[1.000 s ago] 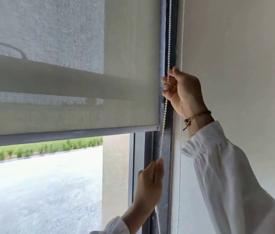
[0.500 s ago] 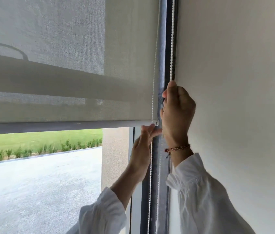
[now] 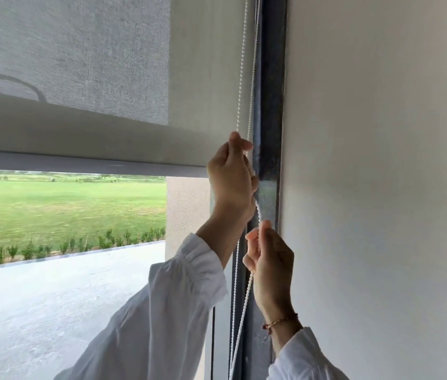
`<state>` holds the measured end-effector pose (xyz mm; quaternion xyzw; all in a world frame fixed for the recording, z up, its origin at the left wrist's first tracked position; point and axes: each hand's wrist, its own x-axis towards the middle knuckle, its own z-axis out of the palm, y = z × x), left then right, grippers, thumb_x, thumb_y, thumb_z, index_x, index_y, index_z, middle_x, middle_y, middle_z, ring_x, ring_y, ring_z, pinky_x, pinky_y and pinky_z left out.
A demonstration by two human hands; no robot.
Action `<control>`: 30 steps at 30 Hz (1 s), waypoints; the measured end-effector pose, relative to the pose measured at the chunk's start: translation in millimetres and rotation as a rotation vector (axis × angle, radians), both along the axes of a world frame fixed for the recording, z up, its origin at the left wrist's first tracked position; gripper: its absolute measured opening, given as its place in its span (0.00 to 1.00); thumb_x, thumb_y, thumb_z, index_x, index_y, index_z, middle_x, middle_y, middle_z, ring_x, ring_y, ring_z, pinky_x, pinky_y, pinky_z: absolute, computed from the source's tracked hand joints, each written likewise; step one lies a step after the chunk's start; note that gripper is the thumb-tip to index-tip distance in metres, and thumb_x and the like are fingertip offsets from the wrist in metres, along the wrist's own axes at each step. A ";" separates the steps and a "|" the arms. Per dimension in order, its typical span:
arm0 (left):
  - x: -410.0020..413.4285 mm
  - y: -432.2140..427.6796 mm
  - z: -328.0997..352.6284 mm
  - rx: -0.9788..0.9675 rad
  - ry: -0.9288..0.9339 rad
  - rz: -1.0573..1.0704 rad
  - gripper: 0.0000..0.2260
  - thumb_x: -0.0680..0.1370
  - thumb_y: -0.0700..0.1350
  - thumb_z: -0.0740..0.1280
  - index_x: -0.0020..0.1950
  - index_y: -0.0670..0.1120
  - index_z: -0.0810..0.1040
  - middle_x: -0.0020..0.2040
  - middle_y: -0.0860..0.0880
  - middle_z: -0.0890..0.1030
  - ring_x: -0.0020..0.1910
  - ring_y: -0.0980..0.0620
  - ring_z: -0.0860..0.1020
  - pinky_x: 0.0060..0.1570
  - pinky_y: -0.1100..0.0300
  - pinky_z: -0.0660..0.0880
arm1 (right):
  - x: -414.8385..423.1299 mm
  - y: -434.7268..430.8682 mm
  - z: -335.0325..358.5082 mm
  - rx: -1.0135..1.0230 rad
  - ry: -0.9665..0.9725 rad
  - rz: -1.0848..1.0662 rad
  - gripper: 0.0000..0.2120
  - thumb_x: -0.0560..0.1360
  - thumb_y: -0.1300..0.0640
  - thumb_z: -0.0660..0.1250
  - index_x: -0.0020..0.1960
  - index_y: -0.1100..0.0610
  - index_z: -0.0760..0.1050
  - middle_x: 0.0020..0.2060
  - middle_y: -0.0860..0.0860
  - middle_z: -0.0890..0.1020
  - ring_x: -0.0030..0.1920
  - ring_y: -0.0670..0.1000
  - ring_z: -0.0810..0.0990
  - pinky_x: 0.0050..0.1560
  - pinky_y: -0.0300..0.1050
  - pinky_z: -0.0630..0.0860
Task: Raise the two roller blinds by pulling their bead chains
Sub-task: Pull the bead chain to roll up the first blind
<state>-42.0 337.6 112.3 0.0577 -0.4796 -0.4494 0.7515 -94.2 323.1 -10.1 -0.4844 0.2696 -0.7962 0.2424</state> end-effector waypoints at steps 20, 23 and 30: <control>-12.4 5.7 -78.6 -0.035 -0.191 -0.016 0.17 0.80 0.48 0.57 0.32 0.51 0.75 0.19 0.56 0.63 0.17 0.61 0.58 0.17 0.70 0.57 | -20.8 31.9 155.0 -0.030 0.002 0.494 0.08 0.79 0.59 0.58 0.47 0.59 0.75 0.35 0.52 0.82 0.25 0.44 0.77 0.26 0.37 0.73; -13.6 6.1 -77.8 -0.039 -0.200 -0.018 0.16 0.80 0.47 0.57 0.34 0.49 0.75 0.19 0.57 0.62 0.17 0.61 0.58 0.17 0.70 0.57 | -14.3 32.0 155.2 -0.012 -0.013 0.456 0.10 0.80 0.61 0.56 0.47 0.60 0.76 0.25 0.48 0.75 0.21 0.42 0.66 0.20 0.33 0.61; -10.8 3.1 -78.5 -0.029 -0.307 -0.026 0.14 0.80 0.47 0.57 0.38 0.48 0.77 0.18 0.56 0.65 0.17 0.61 0.60 0.17 0.71 0.58 | -11.5 30.3 150.8 -0.035 -0.053 0.363 0.10 0.80 0.60 0.56 0.46 0.57 0.76 0.25 0.47 0.72 0.21 0.42 0.63 0.19 0.33 0.59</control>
